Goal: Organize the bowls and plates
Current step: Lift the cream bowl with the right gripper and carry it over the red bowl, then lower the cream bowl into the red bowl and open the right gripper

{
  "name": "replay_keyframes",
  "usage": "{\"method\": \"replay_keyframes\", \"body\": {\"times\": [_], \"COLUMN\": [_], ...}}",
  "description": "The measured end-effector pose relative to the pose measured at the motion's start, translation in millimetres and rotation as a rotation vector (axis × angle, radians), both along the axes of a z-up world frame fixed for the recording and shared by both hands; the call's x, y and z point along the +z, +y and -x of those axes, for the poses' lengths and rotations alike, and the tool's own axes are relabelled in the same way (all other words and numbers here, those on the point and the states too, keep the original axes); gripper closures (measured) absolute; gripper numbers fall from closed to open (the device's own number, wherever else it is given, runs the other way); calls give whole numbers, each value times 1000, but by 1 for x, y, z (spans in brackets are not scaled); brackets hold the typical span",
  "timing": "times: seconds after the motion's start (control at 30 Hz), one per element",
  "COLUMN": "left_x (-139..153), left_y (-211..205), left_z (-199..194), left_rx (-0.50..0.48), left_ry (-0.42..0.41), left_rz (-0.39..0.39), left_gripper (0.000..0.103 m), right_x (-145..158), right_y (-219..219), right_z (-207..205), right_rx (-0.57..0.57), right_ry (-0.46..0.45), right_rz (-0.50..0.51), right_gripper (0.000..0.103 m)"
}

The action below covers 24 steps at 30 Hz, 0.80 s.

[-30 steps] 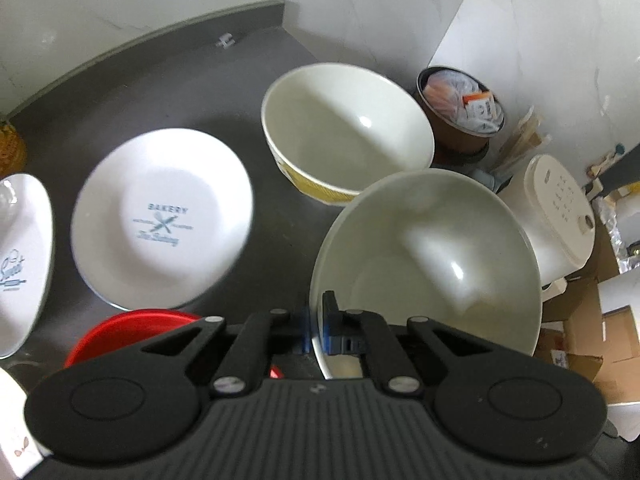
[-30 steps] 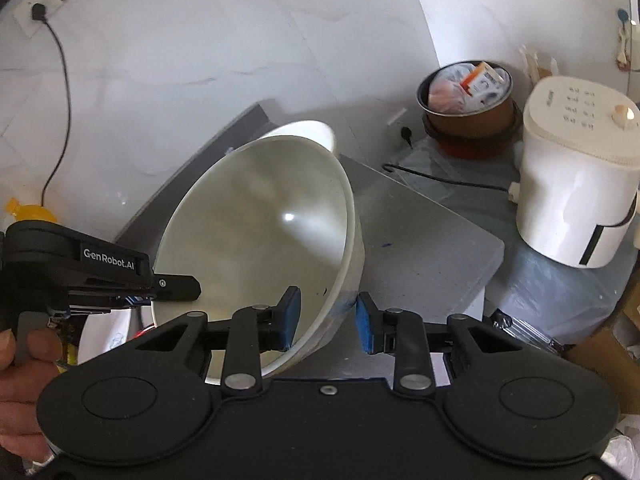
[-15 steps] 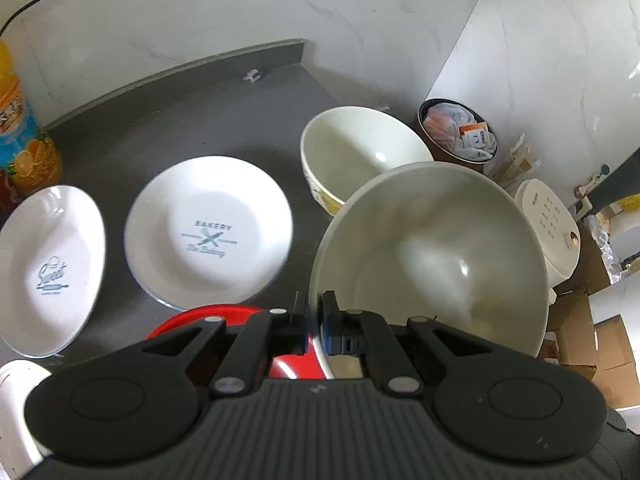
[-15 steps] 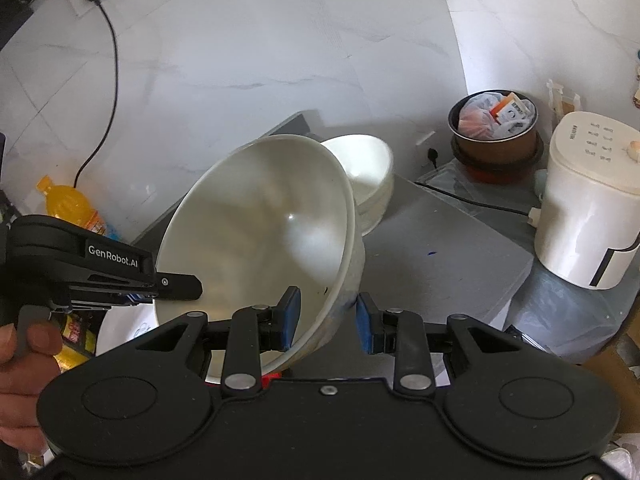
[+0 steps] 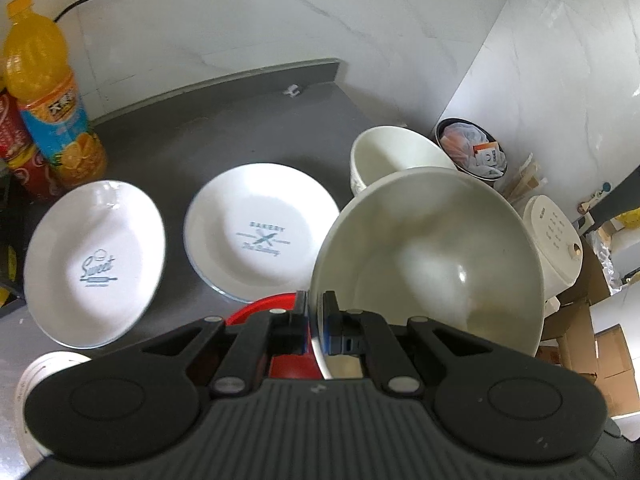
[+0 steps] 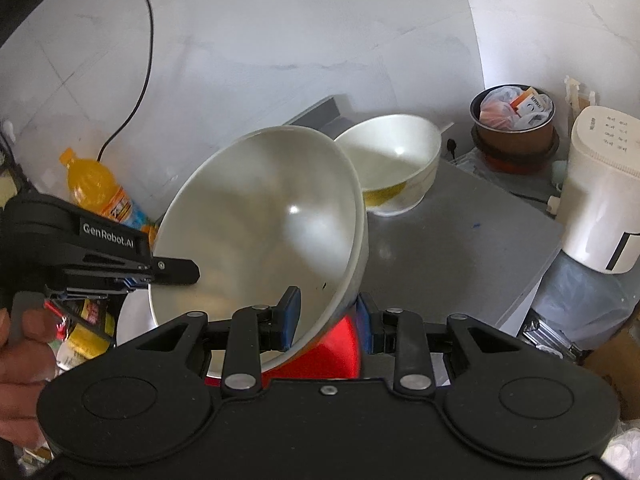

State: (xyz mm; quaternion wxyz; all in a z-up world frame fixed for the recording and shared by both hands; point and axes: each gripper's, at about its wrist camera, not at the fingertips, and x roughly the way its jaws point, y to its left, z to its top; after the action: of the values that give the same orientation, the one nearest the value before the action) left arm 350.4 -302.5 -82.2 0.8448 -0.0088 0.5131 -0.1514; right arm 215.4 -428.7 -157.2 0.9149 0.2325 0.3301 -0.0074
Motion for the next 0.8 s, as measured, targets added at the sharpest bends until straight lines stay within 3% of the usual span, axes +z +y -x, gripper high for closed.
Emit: {"method": "replay_keyframes", "body": {"times": [0.23, 0.4, 0.8], "left_x": [-1, -6, -30], "left_y": [31, 52, 85], "left_z": [7, 11, 14], "left_rx": [27, 35, 45], "left_ry": [14, 18, 97], "left_rz": [27, 3, 17], "left_gripper": [98, 98, 98], "right_x": [-14, -23, -31], "right_y": [30, 48, 67], "right_z": [2, 1, 3], "right_rx": [41, 60, 35], "right_ry": [50, 91, 182], "right_rz": [14, 27, 100], "right_gripper": [73, 73, 73]}}
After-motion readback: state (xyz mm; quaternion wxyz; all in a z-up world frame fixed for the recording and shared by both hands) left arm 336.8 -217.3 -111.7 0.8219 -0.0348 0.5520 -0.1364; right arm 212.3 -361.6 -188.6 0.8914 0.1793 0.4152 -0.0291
